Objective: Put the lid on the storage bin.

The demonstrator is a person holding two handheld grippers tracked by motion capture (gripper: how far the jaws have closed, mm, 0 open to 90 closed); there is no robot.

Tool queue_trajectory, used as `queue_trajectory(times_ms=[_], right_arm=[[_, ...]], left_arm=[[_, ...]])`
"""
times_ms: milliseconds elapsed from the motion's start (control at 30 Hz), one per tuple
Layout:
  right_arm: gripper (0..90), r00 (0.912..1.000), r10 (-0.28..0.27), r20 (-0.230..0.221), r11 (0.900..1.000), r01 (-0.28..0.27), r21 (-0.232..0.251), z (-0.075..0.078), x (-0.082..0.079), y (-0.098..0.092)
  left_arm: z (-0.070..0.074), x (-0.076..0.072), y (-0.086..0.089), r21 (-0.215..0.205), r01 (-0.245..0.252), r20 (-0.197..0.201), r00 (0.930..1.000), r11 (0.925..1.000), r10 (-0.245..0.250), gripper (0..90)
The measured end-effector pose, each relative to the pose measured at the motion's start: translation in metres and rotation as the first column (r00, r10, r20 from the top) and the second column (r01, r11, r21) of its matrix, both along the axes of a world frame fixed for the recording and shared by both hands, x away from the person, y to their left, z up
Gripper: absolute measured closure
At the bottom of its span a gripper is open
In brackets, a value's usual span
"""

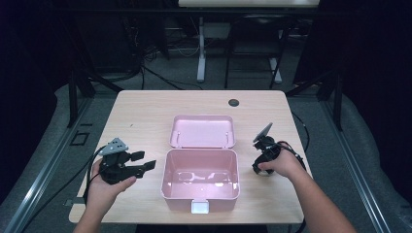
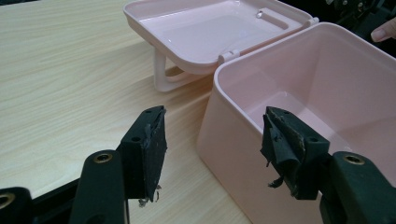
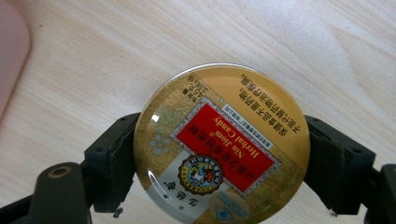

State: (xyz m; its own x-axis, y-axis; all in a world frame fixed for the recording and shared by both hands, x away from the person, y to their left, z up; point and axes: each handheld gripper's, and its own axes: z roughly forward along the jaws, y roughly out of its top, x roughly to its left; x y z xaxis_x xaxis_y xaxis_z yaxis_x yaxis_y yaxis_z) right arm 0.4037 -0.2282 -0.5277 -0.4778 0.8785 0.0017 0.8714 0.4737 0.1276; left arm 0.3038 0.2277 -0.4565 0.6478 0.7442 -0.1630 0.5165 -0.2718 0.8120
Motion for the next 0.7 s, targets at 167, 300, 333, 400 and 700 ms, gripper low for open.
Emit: queue_trajectory(times_ms=[167,300,333,400,700], right_arm=[[19.5,0.9998,0.022,0.004,1.0,-0.022,-0.003,0.008,-0.001,0.004],[19.6,0.9995,0.03,0.011,1.0,-0.03,-0.008,0.015,-0.002,0.006],[19.6,0.9992,0.038,0.011,0.999,-0.038,-0.011,0.018,-0.002,0.006],[19.6,0.9993,0.036,0.011,0.999,-0.035,-0.007,0.02,-0.002,0.007],[19.6,0.9967,0.078,0.021,0.997,-0.078,-0.018,0.034,-0.005,0.012]], left_arm=[[0.0,0.0,0.0,-0.001,-0.001,0.002,1.0,1.0,0.001,39.8],[0.0,0.0,0.0,-0.003,0.0,0.002,1.0,1.0,0.0,39.9],[0.0,0.0,0.0,-0.003,0.0,0.003,1.0,1.0,0.0,39.9],[0.001,0.0,0.0,0.0,0.0,0.002,1.0,1.0,0.0,39.9],[0.0,0.0,-0.001,-0.002,0.0,0.003,1.0,1.0,0.0,39.9]])
